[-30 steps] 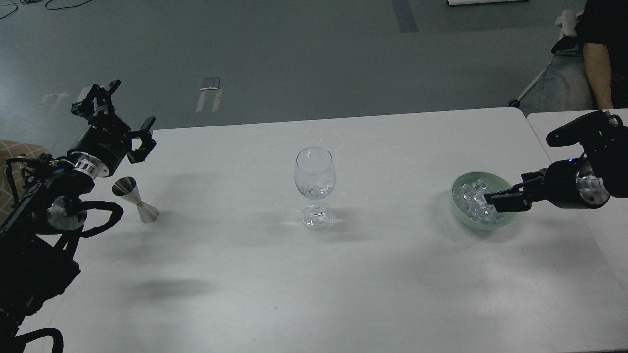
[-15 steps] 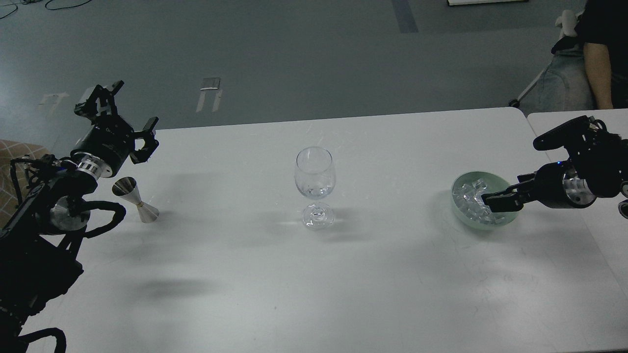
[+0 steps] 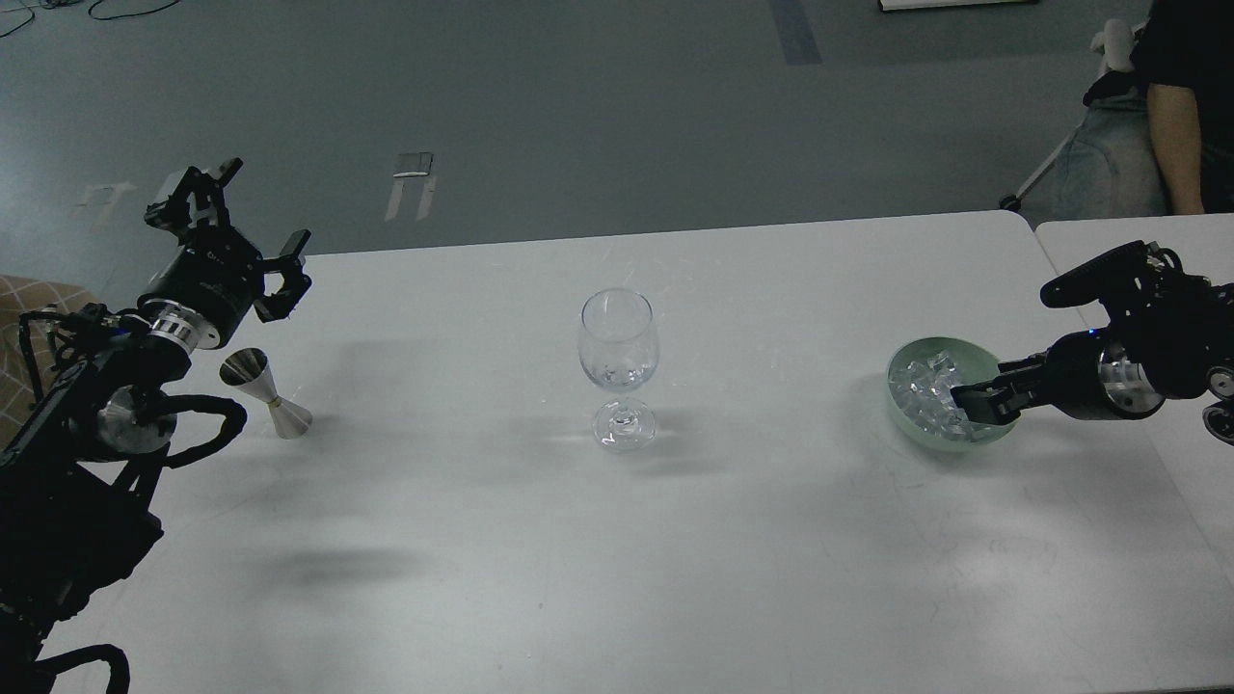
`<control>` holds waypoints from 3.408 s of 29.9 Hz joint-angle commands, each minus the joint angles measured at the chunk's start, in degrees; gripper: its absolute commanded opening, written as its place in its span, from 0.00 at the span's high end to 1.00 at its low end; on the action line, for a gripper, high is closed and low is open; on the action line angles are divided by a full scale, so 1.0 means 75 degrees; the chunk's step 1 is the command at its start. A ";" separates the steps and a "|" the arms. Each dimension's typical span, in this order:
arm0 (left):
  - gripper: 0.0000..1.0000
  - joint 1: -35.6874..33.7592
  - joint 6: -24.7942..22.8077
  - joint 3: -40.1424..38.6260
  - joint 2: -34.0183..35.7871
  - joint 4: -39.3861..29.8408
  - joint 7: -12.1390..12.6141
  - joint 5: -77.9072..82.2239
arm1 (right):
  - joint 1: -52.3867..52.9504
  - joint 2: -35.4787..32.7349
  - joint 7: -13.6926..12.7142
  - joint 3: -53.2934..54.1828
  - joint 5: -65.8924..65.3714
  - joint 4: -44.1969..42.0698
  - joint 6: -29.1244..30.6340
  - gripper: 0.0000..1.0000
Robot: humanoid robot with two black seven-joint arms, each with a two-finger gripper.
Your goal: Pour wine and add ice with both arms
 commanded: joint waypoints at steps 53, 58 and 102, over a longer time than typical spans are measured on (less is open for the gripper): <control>0.01 -0.0012 0.0000 0.0001 -0.0012 -0.0009 -0.0005 0.0006 | 0.0082 0.0437 -0.0157 0.0063 0.0069 -0.0234 0.0001 0.81; 0.01 -0.0012 0.0000 0.0001 0.0000 -0.0009 -0.0005 0.0006 | 0.0070 0.0437 -0.0158 0.0063 0.0069 -0.0234 0.0001 0.88; 0.01 -0.0082 0.0000 0.0001 -0.0106 -0.0009 -0.0005 0.0099 | 0.0877 -0.1040 -0.0076 0.1878 0.0771 0.1032 0.0001 1.00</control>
